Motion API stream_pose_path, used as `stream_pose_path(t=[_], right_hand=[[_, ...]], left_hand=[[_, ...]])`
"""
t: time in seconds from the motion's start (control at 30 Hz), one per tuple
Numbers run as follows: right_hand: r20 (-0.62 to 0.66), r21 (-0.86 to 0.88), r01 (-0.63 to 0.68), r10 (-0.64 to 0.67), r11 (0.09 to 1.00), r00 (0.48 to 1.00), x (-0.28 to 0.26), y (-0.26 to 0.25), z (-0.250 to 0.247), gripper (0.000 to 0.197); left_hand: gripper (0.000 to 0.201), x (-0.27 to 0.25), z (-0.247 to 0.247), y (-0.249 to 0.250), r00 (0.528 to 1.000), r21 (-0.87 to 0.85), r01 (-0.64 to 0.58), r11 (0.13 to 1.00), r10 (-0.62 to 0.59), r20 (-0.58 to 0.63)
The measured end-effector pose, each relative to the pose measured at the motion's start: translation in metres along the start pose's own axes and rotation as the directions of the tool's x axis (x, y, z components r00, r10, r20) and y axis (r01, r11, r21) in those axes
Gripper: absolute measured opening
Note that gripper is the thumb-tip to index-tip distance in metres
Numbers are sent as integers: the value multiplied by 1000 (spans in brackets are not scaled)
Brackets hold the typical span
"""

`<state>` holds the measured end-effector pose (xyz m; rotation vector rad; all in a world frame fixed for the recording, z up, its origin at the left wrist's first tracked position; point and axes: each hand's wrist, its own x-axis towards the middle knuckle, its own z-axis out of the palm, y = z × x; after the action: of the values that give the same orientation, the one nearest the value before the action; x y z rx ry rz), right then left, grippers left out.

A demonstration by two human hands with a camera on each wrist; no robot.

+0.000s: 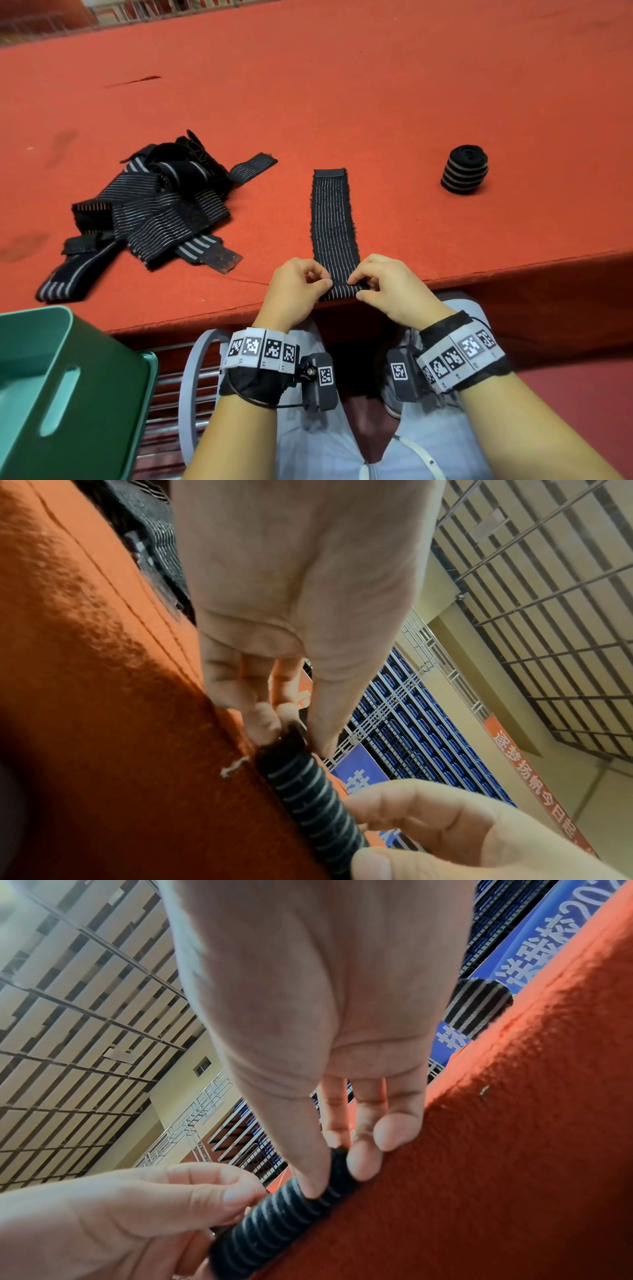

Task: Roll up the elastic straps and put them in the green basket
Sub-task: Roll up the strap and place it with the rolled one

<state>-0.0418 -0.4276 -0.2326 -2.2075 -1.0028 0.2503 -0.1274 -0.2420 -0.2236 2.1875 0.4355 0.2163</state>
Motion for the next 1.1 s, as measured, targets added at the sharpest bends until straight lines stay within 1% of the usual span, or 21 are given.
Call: stream_pose_path(t=[0.07, 0.17, 0.23, 0.43, 0.6, 0.7, 0.8, 1.0, 1.1], right_hand=[[-3, -2, -2, 2, 1000, 1000, 0, 0, 1, 20], [-21, -11, -7, 7, 1000, 1000, 1, 0, 2, 19], [-33, -15, -22, 22, 1000, 999, 1, 0, 1, 17], [-37, 7, -42, 42, 999, 998, -2, -2, 1, 14], [-39, 70, -87, 90, 994, 995, -2, 1, 3, 12], [-30, 105, -117, 121, 988, 992, -2, 0, 3, 14], [-37, 122, -135, 141, 983, 989, -1, -1, 2, 12], [-39, 113, -139, 145, 984, 989, 0, -1, 0, 10], [-24, 93, -147, 150, 985, 988, 2, -4, -1, 9]], left_hand=[[11, -1, -2, 2, 999, 30, -47, 998, 48, -3], [12, -3, -3, 3, 995, 86, -95, 992, 93, 34], [12, -4, -3, 3, 994, 116, -97, 988, 90, 64], [23, -6, -5, 4, 992, 185, -77, 980, 56, 117], [33, -7, -3, 0, 988, 198, -103, 975, 77, 135], [30, -6, -2, -2, 985, 207, -131, 970, 104, 136], [27, -6, -1, -4, 985, 205, -148, 967, 125, 123], [23, -3, -1, -6, 983, 172, -159, 972, 139, 123], [18, -3, -4, -3, 983, 156, -145, 977, 125, 134]])
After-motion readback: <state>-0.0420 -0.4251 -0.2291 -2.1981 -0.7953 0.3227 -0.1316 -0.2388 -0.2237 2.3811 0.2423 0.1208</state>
